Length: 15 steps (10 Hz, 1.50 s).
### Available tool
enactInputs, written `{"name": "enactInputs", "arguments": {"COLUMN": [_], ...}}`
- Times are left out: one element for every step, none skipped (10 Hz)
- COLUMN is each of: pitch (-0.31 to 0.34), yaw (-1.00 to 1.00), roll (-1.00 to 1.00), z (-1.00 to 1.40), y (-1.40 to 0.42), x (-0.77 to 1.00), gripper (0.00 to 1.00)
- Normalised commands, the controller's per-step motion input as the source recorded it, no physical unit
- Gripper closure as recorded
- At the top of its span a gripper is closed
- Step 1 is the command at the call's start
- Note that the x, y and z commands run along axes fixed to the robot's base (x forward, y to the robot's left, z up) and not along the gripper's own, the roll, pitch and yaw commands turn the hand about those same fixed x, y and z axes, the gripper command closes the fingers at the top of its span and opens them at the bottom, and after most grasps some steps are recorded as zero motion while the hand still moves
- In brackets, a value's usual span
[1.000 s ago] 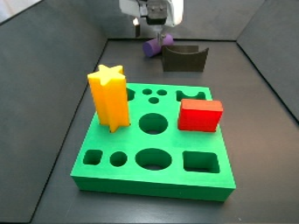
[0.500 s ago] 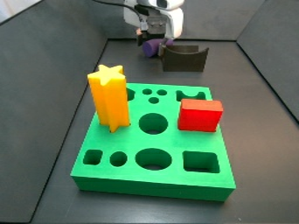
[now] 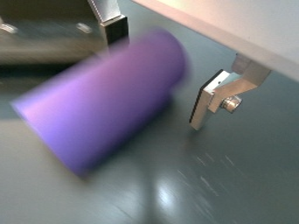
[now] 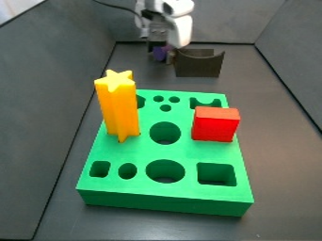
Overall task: Pick up the round object. Move up. Place the round object on the fixture. Regrasp the round object. Move to above the board. Insert the round object.
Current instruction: Pick up the round object.
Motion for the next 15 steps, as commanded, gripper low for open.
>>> {"name": "enactInputs", "arguments": {"pitch": [-0.004,0.0,0.0,0.0,0.01,0.037,0.024,0.0,0.0,0.0,0.0,0.0,0.0,0.0,0.0], "yaw": [-0.41,0.0,0.0,0.0,-0.16,-0.22,-0.3,-0.32,-0.23,0.0,0.0,0.0,0.0,0.0,0.0], "roll": [0.0,0.0,0.0,0.0,0.0,0.0,-0.02,-0.09,-0.1,0.0,0.0,0.0,0.0,0.0,0.0], "z": [-0.06,-0.12,-0.02,0.0,0.0,0.0,0.0,0.0,0.0,0.0,0.0,0.0,0.0,0.0,0.0], "y": [0.34,0.45,0.31,0.05,0.02,0.08,0.25,0.36,0.27,0.0,0.0,0.0,0.0,0.0,0.0], "x": [-0.62,-0.15,-0.05,-0.01,0.23,0.36,0.27,0.07,0.02,0.0,0.0,0.0,0.0,0.0,0.0], "gripper": [0.0,0.0,0.0,0.0,0.0,0.0,0.0,0.0,0.0,0.0,1.0,1.0,1.0,1.0,1.0]}}
